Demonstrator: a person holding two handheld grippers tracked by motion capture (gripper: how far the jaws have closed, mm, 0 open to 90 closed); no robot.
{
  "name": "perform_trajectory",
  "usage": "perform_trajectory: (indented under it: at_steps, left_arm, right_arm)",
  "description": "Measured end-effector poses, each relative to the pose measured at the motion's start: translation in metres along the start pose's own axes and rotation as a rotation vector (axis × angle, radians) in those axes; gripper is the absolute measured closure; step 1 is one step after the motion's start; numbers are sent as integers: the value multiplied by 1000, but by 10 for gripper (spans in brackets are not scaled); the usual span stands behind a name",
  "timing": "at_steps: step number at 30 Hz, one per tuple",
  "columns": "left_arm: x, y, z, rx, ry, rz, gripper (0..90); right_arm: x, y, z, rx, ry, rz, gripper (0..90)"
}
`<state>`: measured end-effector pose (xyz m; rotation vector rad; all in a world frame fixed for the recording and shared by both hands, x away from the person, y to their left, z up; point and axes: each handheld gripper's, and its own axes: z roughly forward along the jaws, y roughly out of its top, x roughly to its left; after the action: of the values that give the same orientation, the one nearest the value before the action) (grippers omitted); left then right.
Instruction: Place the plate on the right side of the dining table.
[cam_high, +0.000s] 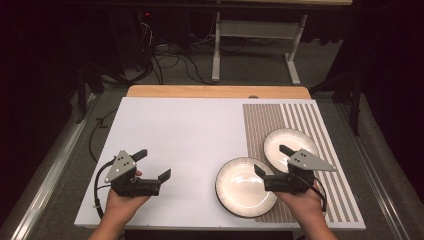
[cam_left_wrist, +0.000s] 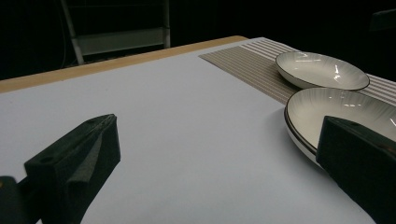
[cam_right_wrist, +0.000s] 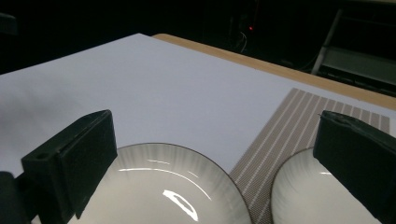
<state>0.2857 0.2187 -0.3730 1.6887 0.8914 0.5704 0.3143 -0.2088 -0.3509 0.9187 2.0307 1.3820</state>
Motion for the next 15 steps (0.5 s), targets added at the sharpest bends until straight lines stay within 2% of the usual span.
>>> perform_trajectory:
  at_steps: [3,5,11,14,15]
  left_arm:
    - [-4,0,-2,-2,2,11,4]
    - [-6,0,-5,-14,12,17,5]
    - [-5,-1,-6,-15,19,3,5]
    - [-4,-2,-5,-14,22,-3,5]
    - [-4,-2,-5,-14,21,-5,5]
  right_arm:
    - [8,1,-6,-30,14,-13,8]
    - [8,2,-10,-44,21,-21,8]
    - [-3,-5,-13,-72,7,-15,8]
    - [-10,-13,-12,-52,9,-10,8]
    - [-11,-14,-12,-46,5,5,8]
